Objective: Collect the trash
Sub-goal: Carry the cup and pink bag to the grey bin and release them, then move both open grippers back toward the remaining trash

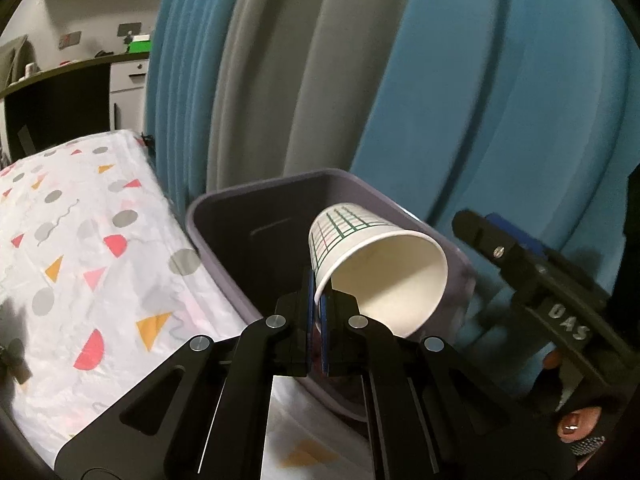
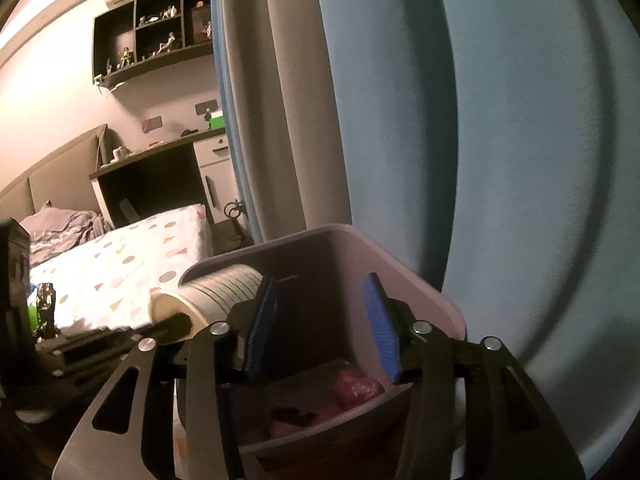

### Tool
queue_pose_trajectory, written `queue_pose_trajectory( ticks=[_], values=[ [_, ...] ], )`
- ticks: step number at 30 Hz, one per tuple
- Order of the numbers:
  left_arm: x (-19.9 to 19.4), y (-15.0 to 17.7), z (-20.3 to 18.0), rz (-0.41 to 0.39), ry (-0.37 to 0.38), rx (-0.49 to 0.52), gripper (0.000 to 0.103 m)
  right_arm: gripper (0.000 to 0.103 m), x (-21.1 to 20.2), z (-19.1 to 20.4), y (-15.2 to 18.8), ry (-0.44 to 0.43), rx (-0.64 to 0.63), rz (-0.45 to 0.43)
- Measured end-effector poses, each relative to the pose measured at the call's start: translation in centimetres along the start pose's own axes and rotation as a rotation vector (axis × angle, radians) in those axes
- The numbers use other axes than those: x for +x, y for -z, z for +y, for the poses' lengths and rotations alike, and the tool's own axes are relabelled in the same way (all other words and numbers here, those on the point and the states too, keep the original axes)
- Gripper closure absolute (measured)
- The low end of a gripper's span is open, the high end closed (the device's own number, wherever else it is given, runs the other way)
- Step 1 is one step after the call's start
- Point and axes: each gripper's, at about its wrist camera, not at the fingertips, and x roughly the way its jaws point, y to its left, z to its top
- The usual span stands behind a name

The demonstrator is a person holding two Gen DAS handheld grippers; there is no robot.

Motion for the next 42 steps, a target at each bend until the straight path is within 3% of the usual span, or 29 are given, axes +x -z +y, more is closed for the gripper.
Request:
queue_pose_trajectory(
  ticks=[4, 7, 9, 10, 12, 18, 24, 30, 35, 42],
  values=[
    [1.6, 0.6, -1.2, 0.056, -0.006, 0.044, 0.100, 0.051, -1.0, -0.2, 0.0, -0.009, 0.016, -0.019],
    [2.2, 1.1, -1.6, 0.083, -0.016, 0.058, 0.089, 0.050, -1.6, -0.4, 0.0, -0.013, 0.024, -0.026],
    [1.9, 1.3, -1.7, 0.078, -0.034, 0.067, 0.056, 0.048, -2.1, -0.4, 0.0, -0.011, 0.026, -0.032],
    [1.4, 1.4, -1.7, 0.059, -0.039, 0.072, 0.050, 0.047, -2.4, -0.5, 0.0, -0.012, 0.030, -0.039],
    [0.4, 1.4, -1.6, 0.023, -0.066, 0.076, 0.029, 0.046, -2.8, -0.5, -0.1, -0.010, 0.035, -0.048],
    [-4.3, 1.6, 0.4, -0.069, -0.159, 0.014, 0.010, 0.033, -4.5, -0.2, -0.1, -0.022, 0.050, -0.086],
    [-11.7, 3.6, 3.3, -0.152, -0.266, -0.047, 0.006, 0.026, -5.8, 2.2, 0.3, -0.078, 0.024, -0.098],
    [-19.1, 6.6, 5.3, -0.208, -0.368, -0.089, 0.006, 0.023, -7.2, 6.3, 1.5, -0.187, -0.008, -0.081],
    [-24.4, 9.8, 7.9, -0.222, -0.485, -0.108, 0.006, 0.023, -8.9, 10.7, 3.0, -0.274, -0.052, -0.062],
    [-31.8, 14.6, 12.6, -0.240, -0.627, -0.237, 0.006, 0.023, -10.7, 17.1, 5.8, -0.410, -0.121, -0.001]
  ],
)
